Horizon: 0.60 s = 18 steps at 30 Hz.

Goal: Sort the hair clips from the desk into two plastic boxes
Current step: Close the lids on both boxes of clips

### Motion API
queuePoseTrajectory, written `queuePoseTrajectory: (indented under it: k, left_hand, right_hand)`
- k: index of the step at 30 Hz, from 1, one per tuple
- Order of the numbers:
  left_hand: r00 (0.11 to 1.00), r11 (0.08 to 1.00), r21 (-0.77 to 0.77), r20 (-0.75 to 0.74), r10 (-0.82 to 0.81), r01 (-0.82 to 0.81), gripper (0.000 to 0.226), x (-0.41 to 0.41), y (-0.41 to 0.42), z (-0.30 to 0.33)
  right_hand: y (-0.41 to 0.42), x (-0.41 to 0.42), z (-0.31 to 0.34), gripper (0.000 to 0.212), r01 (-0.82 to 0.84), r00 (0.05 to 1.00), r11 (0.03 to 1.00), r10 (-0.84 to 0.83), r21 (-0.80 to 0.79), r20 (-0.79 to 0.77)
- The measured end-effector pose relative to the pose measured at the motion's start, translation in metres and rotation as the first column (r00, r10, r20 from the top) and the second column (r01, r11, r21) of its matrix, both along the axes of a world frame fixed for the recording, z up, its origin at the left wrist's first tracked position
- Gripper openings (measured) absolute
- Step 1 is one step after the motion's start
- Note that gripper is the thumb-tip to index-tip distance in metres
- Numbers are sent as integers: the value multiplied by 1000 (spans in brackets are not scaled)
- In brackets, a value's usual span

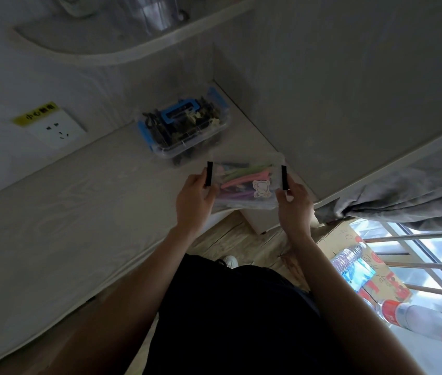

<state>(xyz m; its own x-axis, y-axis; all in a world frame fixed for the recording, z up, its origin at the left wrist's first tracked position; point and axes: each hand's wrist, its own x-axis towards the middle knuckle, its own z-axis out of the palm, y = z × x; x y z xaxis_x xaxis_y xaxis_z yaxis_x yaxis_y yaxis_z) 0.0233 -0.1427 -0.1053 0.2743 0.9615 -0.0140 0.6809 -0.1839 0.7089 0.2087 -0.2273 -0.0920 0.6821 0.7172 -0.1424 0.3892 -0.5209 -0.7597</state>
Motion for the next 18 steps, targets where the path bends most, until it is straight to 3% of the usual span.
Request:
queuePoseTrajectory:
  k: [2,4,7,10,14,18]
  left_hand:
    - [998,999,14,-56,-41,42,45,-5,1,6]
    - [998,998,-10,-8,-57,57,45,-9,-3,16]
    - [937,985,-159,332,113,-62,46,-19,-14,38]
    - [753,938,-297,572,324,-178,47,-26,-8,71]
    - [705,945,-182,631,324,-271,41,-36,20,106]
    - [777,949,-84,556,297,-303,34,-48,50,114]
  right_hand:
    - [1,1,2,43,-33,999,999,33,7,-4]
    - [5,6,11,41,-39,998,998,41,47,-52]
    - [20,15,39,37,-32,982,984,64,177,-179]
    - [46,14,70,28,-109,919,925,233,365,-317]
    - [101,5,92,23,-175,838,886,363,429,-408]
    - [149,-4,102,31,-244,787,853,453,462,-420]
